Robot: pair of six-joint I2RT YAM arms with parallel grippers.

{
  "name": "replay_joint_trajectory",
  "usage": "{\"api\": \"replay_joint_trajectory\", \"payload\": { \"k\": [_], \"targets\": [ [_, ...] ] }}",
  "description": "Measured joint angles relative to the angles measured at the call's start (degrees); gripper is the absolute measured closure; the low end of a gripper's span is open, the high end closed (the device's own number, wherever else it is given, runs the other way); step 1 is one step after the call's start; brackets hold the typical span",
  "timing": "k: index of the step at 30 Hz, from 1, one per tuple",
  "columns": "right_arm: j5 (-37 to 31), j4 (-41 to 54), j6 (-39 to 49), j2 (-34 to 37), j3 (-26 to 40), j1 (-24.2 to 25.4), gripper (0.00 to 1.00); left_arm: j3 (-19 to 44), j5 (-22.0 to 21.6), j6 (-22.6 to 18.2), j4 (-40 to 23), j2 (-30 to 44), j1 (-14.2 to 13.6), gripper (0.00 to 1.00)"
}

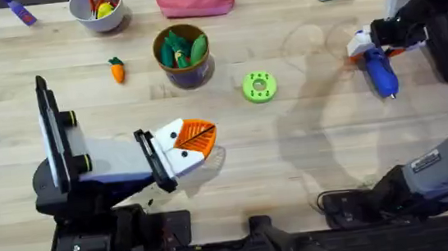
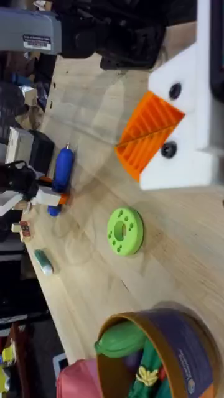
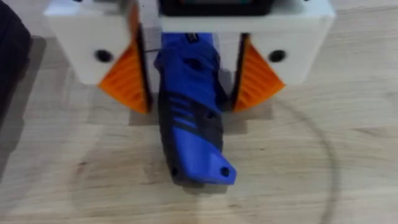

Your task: Pick up the gripper from the table and insert it into the empty holder that is missing its gripper. Then pick up a screw, insert it into the mounting hole, and use the screwdriver to tighten it. Finally, clean up the table by picking up the vegetable and placing it into the bucket.

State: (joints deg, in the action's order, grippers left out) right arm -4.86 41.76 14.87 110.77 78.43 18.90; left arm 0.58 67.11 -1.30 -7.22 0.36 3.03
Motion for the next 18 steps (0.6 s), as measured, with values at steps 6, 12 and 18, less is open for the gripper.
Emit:
{"api": "replay_joint_trajectory", "payload": {
  "k": [6,12,18],
  "targets": [
    [-0.4,-0.9,0.4,0.7,0.2,0.1,0.948,0.0,0.0,0.0,0.0,0.0,0.0,0.981],
    [-0.8,-0.8,0.4,0.7,0.2,-0.1,0.978,0.0,0.0,0.0,0.0,0.0,0.0,0.981],
    [-1.3,3.5,0.1,0.7,1.3,-1.8,0.978,0.0,0.0,0.0,0.0,0.0,0.0,0.981]
  ]
}}
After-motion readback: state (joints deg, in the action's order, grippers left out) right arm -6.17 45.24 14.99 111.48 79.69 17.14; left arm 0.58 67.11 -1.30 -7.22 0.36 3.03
